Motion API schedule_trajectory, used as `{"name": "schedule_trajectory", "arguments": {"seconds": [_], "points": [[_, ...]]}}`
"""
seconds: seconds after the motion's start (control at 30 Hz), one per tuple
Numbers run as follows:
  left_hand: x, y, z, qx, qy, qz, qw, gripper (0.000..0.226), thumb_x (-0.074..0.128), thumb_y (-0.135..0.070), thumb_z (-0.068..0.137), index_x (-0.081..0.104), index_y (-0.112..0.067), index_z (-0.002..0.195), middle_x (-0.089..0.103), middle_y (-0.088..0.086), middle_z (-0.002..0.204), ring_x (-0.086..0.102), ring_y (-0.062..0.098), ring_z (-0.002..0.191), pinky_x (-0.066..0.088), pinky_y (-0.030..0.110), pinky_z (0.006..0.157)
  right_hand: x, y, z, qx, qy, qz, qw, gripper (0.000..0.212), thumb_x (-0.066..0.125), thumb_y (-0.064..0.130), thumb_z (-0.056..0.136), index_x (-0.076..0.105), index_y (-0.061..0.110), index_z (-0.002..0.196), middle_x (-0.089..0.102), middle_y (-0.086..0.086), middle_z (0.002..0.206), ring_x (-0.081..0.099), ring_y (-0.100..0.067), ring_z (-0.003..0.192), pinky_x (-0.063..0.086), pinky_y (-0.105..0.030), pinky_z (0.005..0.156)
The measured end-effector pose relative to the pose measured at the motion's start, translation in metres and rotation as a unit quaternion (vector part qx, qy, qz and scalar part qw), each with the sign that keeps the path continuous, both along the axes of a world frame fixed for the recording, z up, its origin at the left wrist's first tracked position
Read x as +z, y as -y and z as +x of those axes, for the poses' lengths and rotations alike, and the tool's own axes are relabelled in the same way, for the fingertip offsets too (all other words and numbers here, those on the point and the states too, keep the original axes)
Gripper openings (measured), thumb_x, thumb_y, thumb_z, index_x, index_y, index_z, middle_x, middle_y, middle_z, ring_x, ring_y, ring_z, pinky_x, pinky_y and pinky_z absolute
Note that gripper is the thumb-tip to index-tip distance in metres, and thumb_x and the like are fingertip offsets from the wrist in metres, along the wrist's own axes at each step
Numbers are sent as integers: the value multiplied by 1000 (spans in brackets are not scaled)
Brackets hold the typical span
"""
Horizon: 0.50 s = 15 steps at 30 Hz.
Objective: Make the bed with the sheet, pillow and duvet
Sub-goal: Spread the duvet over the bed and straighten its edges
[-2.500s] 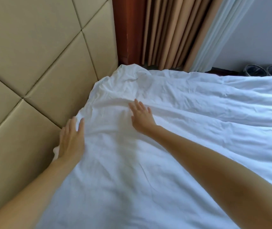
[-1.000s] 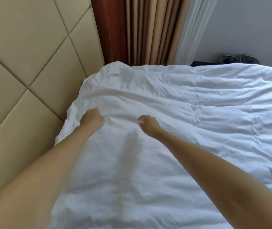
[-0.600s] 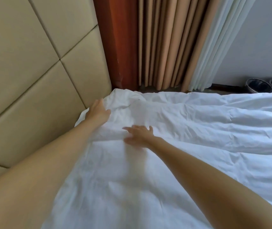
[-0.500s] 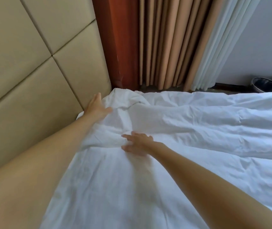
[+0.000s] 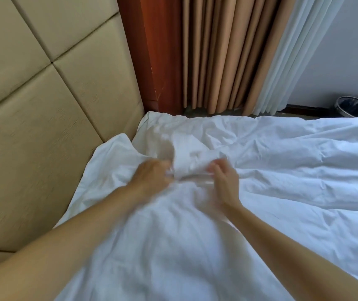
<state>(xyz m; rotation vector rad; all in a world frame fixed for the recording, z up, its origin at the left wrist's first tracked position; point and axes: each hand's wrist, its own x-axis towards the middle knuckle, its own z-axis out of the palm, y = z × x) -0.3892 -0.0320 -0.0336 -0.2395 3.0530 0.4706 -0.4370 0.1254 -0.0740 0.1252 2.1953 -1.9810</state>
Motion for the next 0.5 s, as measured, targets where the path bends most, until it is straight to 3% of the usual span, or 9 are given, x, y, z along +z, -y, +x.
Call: {"name": "schedule_trajectory", "arguments": {"seconds": [0.07,0.13,0.2,0.27,0.33,0.4,0.43,0.5], "points": [[1,-20,28,-190,-20,-26,981,31,40,-26,81,59,-8,65,68,11,75,63,30,74,40,27,57,20,-2,-5,-105,-109,67,986,24,58,28,85,52,12,101,52,1,97,50,-17,93,36,-28,84],[3,-30,43,-254,28,-18,967,25,39,-25,72,44,-14,51,59,4,56,57,25,55,29,23,47,33,5,-17,-18,-172,162,972,48,63,33,86,46,13,126,49,-4,122,43,-19,118,33,-31,102],[15,-29,31,-169,123,107,972,31,46,-23,81,38,-17,51,49,-1,54,48,22,58,28,22,48,30,18,-28,211,-116,333,912,67,58,50,86,36,19,141,44,-6,140,38,-24,131,26,-43,112],[27,-16,10,-13,200,299,933,34,50,-11,88,51,-17,55,52,-5,52,50,13,53,35,13,50,23,28,-30,347,-10,415,841,71,51,56,87,32,18,144,42,-10,143,39,-30,132,27,-46,111],[34,6,-14,124,127,441,880,29,45,-11,90,65,-6,69,64,4,60,60,11,58,47,18,62,18,33,-33,367,32,402,838,57,51,43,91,41,10,137,48,-14,138,44,-32,127,33,-37,104],[24,26,-36,259,46,462,847,26,43,-19,92,64,-5,85,65,11,81,61,18,75,49,26,73,15,33,-32,367,34,385,846,45,53,30,91,48,9,131,51,-14,134,45,-32,126,35,-33,99],[13,32,-42,304,46,466,830,27,44,-24,93,62,-5,98,63,14,95,60,20,85,48,28,77,13,33,-30,368,41,373,851,43,53,25,91,49,11,132,50,-14,135,44,-32,127,35,-32,100],[-2,26,-50,336,130,522,773,46,47,-39,93,49,-7,126,56,16,121,57,25,108,46,30,87,7,33,-28,365,63,350,860,45,51,18,92,46,15,137,47,-14,139,42,-31,130,33,-32,104]]}}
